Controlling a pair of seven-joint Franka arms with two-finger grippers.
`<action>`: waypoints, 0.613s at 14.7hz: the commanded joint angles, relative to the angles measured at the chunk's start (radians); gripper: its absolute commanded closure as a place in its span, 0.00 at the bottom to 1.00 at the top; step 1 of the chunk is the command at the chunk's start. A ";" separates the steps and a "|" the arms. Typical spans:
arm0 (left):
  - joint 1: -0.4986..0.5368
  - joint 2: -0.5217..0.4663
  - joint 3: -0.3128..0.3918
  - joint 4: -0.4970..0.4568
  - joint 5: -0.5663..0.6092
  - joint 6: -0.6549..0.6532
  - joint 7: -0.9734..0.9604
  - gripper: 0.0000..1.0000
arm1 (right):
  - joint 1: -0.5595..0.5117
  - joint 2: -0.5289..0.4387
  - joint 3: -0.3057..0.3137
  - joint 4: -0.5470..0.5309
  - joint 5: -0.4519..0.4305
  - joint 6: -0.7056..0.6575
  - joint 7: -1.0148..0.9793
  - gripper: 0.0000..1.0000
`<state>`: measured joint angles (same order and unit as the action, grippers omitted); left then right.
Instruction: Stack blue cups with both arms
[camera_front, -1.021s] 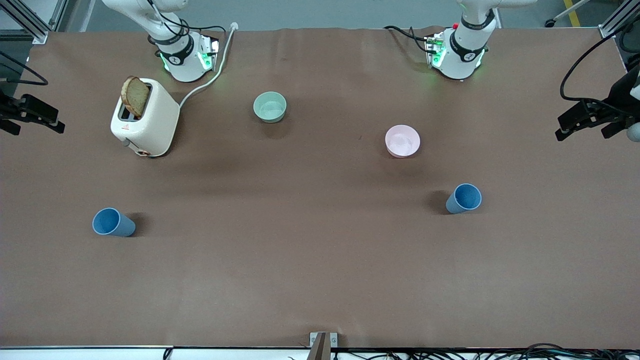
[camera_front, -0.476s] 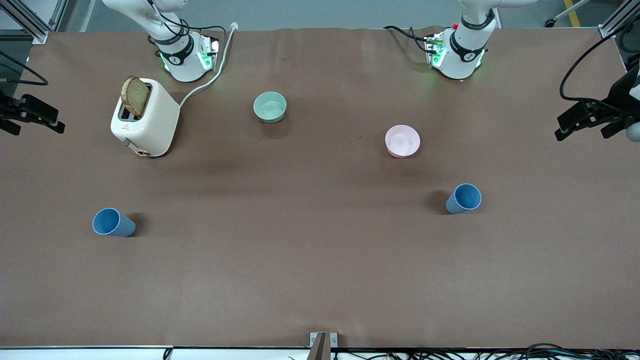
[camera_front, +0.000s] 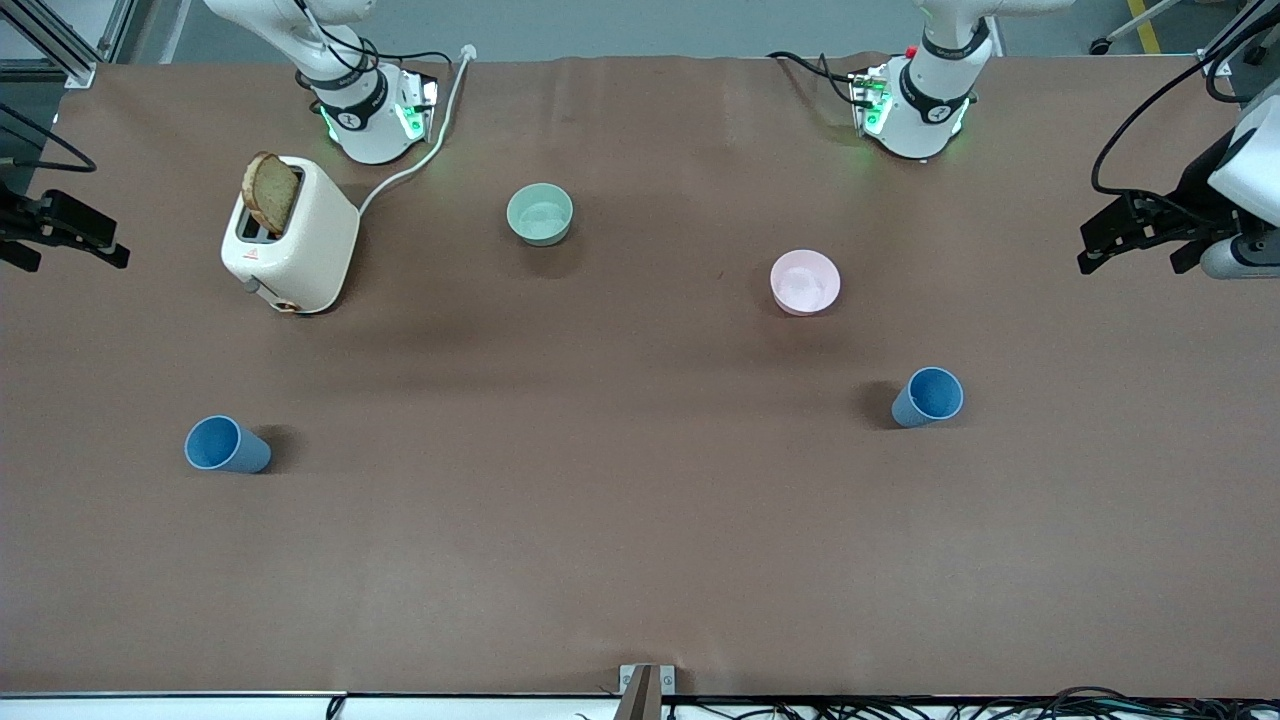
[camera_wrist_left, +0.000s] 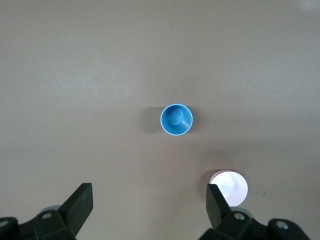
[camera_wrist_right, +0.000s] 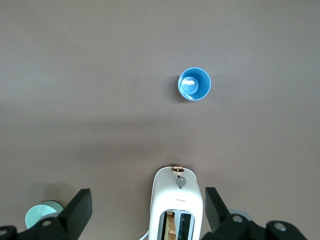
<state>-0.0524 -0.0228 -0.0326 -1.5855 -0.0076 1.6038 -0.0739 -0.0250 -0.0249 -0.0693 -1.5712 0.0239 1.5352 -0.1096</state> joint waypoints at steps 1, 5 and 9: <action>0.005 0.035 -0.003 0.019 -0.011 0.002 0.009 0.00 | -0.006 0.000 0.002 -0.003 -0.010 0.025 0.014 0.00; 0.020 0.095 0.005 0.041 -0.020 0.007 0.011 0.00 | -0.009 0.037 -0.004 -0.001 -0.010 0.086 0.011 0.00; 0.023 0.191 0.005 0.098 -0.017 0.007 0.025 0.00 | -0.061 0.149 -0.004 -0.004 -0.010 0.222 -0.036 0.00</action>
<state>-0.0306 0.1123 -0.0270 -1.5367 -0.0109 1.6212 -0.0636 -0.0531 0.0618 -0.0796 -1.5772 0.0239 1.6990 -0.1160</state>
